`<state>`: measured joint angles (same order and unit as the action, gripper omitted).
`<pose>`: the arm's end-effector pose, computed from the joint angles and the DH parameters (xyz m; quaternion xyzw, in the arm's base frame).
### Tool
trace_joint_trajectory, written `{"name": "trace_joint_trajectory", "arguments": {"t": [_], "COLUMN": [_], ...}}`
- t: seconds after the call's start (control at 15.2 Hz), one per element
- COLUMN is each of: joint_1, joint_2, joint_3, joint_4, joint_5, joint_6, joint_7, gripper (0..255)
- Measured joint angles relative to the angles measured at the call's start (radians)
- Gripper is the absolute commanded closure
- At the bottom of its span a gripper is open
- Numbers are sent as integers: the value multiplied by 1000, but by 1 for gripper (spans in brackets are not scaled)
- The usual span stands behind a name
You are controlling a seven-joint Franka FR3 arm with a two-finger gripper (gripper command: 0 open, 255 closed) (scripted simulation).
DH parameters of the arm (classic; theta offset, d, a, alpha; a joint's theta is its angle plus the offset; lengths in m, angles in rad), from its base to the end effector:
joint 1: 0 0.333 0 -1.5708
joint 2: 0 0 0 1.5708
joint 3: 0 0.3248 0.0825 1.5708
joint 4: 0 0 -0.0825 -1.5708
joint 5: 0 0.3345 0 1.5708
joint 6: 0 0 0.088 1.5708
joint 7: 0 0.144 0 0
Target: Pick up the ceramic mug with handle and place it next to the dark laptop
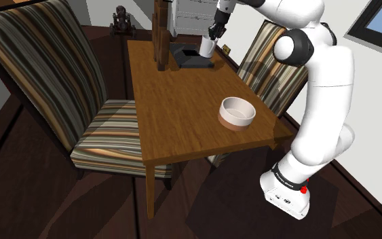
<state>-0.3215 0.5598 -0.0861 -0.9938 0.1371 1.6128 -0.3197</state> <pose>0.6305 -0.2327 0.5155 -0.9978 0.0374 -0.0444 0.0322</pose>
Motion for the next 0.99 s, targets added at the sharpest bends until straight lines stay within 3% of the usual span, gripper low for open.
{"name": "trace_joint_trajectory", "arguments": {"t": [0.07,0.13,0.26,0.46,0.99], "joint_1": [-22,-50,-65,-57,-42], "joint_2": [58,162,223,157,91], "joint_3": [-2,1,3,-3,-6], "joint_4": [103,287,369,210,-9], "joint_5": [6,14,16,15,14], "joint_6": [-45,-121,-150,-59,93], "joint_7": [-13,-21,-28,-44,-58], "gripper": [255,255,255,255,255]}}
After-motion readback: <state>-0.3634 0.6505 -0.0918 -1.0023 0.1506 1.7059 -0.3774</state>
